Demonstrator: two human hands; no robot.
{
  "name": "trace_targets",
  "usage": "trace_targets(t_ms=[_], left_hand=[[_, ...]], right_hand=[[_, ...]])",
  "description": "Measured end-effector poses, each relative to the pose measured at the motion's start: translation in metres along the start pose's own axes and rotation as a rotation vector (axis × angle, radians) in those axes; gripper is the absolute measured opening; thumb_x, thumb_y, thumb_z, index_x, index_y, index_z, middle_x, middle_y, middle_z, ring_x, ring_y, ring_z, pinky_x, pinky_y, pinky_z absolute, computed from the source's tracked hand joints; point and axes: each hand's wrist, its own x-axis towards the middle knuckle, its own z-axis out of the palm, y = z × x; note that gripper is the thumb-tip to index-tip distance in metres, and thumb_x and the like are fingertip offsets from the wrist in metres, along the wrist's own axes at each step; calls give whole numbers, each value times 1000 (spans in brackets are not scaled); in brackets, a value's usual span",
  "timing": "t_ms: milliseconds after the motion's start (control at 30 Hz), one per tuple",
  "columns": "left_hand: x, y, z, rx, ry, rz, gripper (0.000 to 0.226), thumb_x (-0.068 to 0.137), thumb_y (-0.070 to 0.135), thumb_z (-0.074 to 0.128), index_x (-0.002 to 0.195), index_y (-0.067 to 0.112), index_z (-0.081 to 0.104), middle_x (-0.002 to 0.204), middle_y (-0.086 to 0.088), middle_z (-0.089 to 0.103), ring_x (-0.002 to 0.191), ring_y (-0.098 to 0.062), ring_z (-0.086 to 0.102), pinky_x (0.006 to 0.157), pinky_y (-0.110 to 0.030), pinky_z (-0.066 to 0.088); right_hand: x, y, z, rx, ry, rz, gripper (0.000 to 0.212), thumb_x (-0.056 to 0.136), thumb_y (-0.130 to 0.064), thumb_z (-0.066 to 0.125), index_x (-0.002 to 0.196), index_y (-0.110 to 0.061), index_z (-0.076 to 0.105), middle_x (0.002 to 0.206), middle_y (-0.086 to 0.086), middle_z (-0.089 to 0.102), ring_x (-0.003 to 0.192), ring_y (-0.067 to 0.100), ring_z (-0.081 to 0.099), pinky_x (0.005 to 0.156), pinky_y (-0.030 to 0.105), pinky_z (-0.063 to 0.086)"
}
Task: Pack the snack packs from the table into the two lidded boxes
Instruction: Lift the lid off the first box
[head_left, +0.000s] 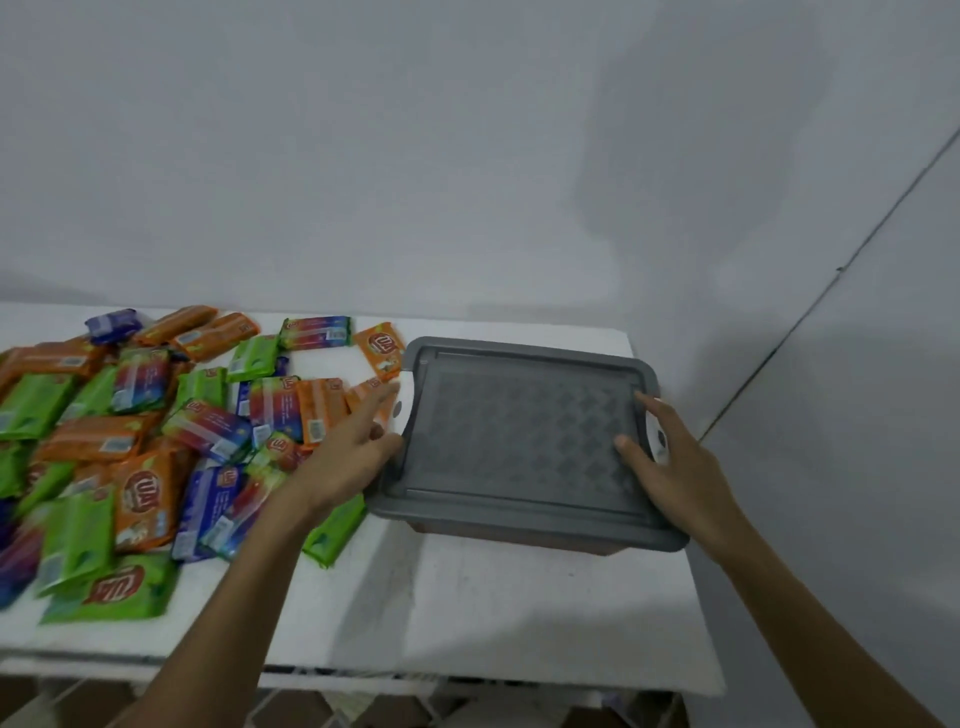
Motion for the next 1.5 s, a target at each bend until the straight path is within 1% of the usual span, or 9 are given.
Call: trace_targets(t_ms=[200, 400, 800, 900, 1033, 1167, 1300, 1433, 1500], left_hand=[[-27, -14, 12, 169, 10, -2, 58, 97, 23, 52, 145, 37, 23, 102, -7, 58, 81, -16, 58, 70, -34, 47], [-24, -25, 39, 360, 331, 112, 53, 96, 44, 50, 141, 21, 34, 129, -15, 60, 108, -34, 61, 78, -31, 42], [-16, -24, 48, 612, 606, 139, 33, 98, 37, 51, 115, 9, 58, 105, -16, 63, 84, -33, 62, 63, -36, 46], [-12, -28, 37, 494, 556, 102, 31, 101, 37, 43, 110, 12, 60, 89, -8, 65, 74, -25, 62, 62, -31, 44], [-11, -45, 26, 39, 402, -13, 27, 103, 28, 42, 89, 16, 60, 81, -2, 61, 77, -20, 57, 64, -31, 42], [-11, -48, 25, -137, 324, -84, 28, 102, 21, 44, 84, 17, 64, 86, -7, 62, 80, -19, 55, 69, -33, 43], [-8, -51, 25, -72, 380, -77, 19, 100, 24, 48, 98, 15, 65, 96, -7, 66, 87, -23, 60, 73, -37, 48], [-14, -51, 23, 268, 598, 71, 25, 99, 27, 51, 115, 12, 64, 106, -8, 62, 85, -16, 55, 73, -32, 45], [-19, -46, 20, 395, 616, 151, 30, 100, 30, 49, 116, 11, 66, 103, -13, 64, 80, -16, 54, 70, -31, 44]], right_hand=[[-31, 13, 10, -27, 37, -29, 66, 93, -50, 50, 150, -42, 17, 145, 4, 50, 129, 25, 51, 97, 37, 44], [-35, 8, 9, 11, 30, -13, 66, 95, -47, 49, 152, -37, 18, 148, 3, 46, 132, 22, 48, 103, 33, 40], [-35, 10, 6, 23, 39, -10, 49, 101, -39, 41, 147, -37, 26, 137, 3, 56, 126, 23, 53, 99, 36, 42], [-32, 16, 2, 177, 16, 6, 43, 103, -39, 34, 145, -46, 26, 108, -10, 63, 103, 14, 62, 84, 29, 45], [-30, 32, 1, 472, 5, 42, 42, 103, -36, 36, 144, -43, 34, 143, -19, 39, 126, 1, 43, 96, 18, 41], [-35, 46, 10, 746, -65, 151, 43, 99, -42, 42, 142, -46, 38, 134, -24, 51, 114, -5, 57, 78, 13, 53], [-34, 45, 8, 624, -3, 104, 38, 102, -34, 41, 139, -36, 45, 120, -21, 59, 100, -8, 63, 74, 13, 53], [-36, 40, 2, 256, 199, 59, 34, 102, -39, 39, 130, -29, 56, 118, 0, 62, 102, 16, 61, 87, 35, 52], [-40, 31, -7, 118, 308, 18, 34, 101, -40, 42, 127, -26, 58, 105, 5, 61, 90, 18, 59, 79, 30, 48]])
